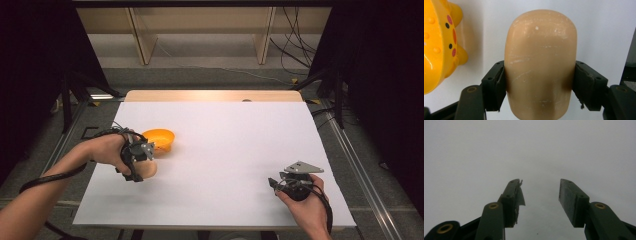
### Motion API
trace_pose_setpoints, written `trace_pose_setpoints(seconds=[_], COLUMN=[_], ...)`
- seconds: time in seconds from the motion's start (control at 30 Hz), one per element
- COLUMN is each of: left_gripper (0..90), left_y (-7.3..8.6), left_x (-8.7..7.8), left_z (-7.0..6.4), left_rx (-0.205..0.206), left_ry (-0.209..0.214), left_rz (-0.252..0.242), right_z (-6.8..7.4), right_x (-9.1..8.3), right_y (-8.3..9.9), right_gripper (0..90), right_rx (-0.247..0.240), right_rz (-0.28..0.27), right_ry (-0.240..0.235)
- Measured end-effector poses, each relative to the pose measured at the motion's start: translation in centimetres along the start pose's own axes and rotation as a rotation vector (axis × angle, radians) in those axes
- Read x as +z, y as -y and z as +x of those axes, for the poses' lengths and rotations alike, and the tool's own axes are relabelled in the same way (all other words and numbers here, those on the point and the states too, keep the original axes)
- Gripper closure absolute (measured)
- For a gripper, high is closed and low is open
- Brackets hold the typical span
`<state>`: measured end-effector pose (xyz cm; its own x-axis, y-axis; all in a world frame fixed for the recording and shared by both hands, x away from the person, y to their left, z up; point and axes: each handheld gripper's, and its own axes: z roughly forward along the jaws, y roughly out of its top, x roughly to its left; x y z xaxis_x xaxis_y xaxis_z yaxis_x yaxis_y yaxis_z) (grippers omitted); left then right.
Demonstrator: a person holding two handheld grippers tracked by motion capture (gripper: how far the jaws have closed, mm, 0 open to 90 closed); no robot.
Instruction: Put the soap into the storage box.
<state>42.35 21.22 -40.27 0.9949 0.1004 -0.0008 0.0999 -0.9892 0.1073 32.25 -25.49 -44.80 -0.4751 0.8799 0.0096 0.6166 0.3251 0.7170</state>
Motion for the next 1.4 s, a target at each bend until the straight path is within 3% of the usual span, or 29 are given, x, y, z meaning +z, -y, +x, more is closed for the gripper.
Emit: trace_pose_setpoints(seconds=[0.27, 0.37, 0.4, 0.67, 0.9, 0.93, 1.1, 1.27, 1.33, 1.4], left_gripper=[32.6, 32.6, 32.6, 32.6, 32.6, 32.6, 32.6, 32.6, 32.6, 32.6], left_y=[0.5, 0.6, 0.6, 0.7, 0.6, 0.5, 0.3, 0.3, 0.3, 0.3], left_x=[-0.2, -0.3, -0.3, -0.4, -0.8, -0.8, -1.1, -1.4, -1.6, -1.6], left_z=[0.2, 0.3, 0.4, 0.7, 1.2, 1.3, 1.7, 1.9, 2.1, 2.2], left_rx=[0.011, 0.015, 0.022, 0.012, 0.012, 0.015, 0.011, 0.01, 0.018, 0.005], left_ry=[0.0, -0.001, 0.0, 0.015, 0.007, 0.004, -0.008, -0.015, -0.027, -0.021], left_rz=[0.008, 0.005, 0.006, 0.013, 0.013, 0.015, 0.01, 0.008, 0.005, 0.0], right_z=[-0.1, 0.1, -0.1, 0.1, 0.0, 0.1, 0.1, -0.1, 0.2, 0.1], right_x=[0.0, 0.0, 0.1, 0.0, 0.1, 0.0, 0.0, 0.1, 0.0, 0.1], right_y=[0.0, 0.0, 0.1, 0.0, 0.1, 0.0, 0.0, 0.0, 0.0, 0.0], right_gripper=[52.4, 52.3, 52.3, 52.2, 52.2, 52.2, 52.2, 52.2, 52.2, 52.2], right_rx=[-0.009, 0.013, -0.015, 0.017, -0.005, 0.015, 0.018, -0.016, 0.036, 0.03], right_rz=[0.0, 0.006, -0.005, -0.002, 0.002, 0.007, 0.006, -0.013, -0.008, -0.011], right_ry=[0.012, 0.009, 0.013, 0.005, 0.012, 0.007, 0.011, 0.005, 0.013, 0.018])
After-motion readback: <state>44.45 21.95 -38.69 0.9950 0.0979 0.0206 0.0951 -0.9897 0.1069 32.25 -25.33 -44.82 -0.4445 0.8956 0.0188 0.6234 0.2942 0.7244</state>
